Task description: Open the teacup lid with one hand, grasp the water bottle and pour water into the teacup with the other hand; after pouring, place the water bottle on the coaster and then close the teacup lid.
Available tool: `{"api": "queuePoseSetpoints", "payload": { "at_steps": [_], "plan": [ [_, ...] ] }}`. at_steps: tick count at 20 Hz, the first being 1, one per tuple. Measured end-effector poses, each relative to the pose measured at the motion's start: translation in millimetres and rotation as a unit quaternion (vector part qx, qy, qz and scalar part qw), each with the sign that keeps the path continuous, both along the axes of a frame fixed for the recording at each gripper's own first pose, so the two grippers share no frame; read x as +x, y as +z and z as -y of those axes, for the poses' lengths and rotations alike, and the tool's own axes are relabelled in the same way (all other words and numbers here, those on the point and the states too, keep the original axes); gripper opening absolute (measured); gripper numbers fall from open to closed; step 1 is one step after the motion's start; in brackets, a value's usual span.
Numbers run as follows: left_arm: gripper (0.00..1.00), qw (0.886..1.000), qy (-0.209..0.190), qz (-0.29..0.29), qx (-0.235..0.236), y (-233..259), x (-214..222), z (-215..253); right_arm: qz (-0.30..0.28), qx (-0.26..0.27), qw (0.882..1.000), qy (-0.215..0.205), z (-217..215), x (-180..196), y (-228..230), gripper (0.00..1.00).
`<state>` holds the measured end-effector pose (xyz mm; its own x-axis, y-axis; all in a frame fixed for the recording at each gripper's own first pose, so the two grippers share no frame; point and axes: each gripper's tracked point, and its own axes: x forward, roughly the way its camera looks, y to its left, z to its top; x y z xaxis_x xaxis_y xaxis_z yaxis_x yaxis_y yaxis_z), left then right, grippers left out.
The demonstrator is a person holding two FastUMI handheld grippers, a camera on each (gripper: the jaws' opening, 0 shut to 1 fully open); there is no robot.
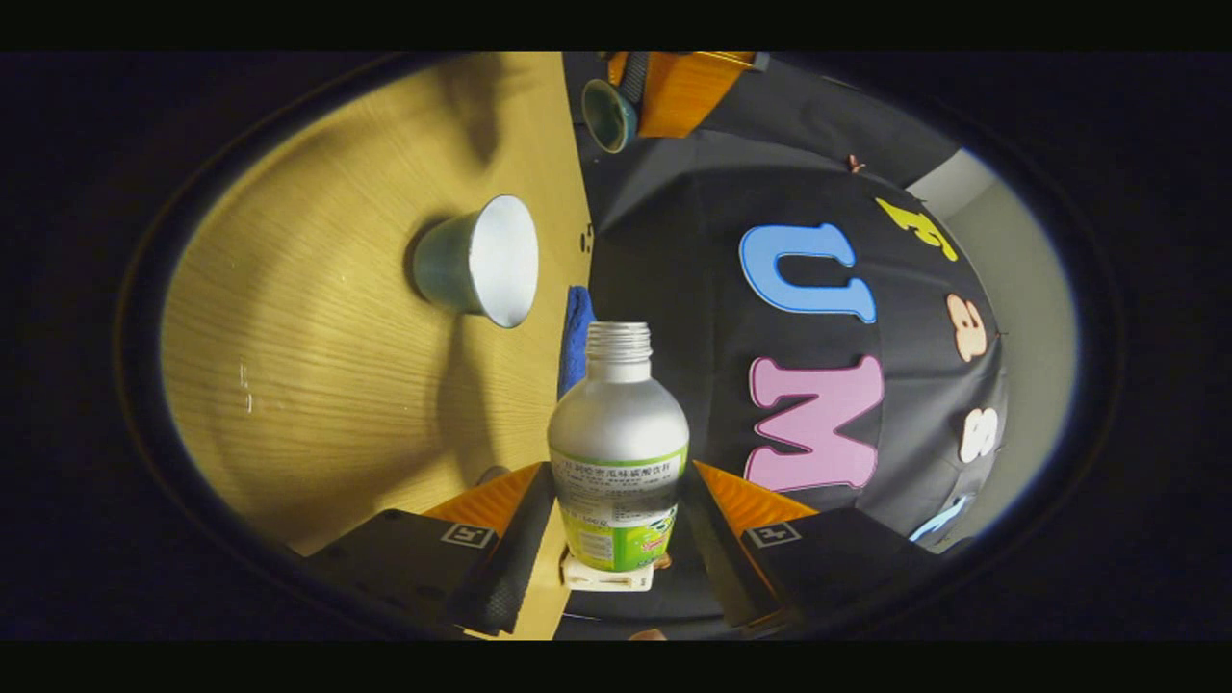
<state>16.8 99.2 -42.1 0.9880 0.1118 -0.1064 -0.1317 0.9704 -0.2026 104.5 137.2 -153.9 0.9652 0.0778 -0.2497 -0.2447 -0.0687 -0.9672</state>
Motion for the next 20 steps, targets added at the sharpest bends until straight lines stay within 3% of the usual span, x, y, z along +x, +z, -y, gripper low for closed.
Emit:
{"api": "queuePoseSetpoints", "payload": {
  "at_steps": [8,20],
  "plan": [
    [0.33,1.0,-0.002,-0.004,-0.003,-2.3,1.0,0.4,0.004,-0.081,0.996,0.025,-6.0,2.4,-2.6,0.79],
    [0.33,1.0,-0.001,-0.009,-0.007,-5.8,1.6,-1.8,0.009,-0.13,0.99,0.043,-7.8,3.3,-0.4,0.79]
  ]
}}
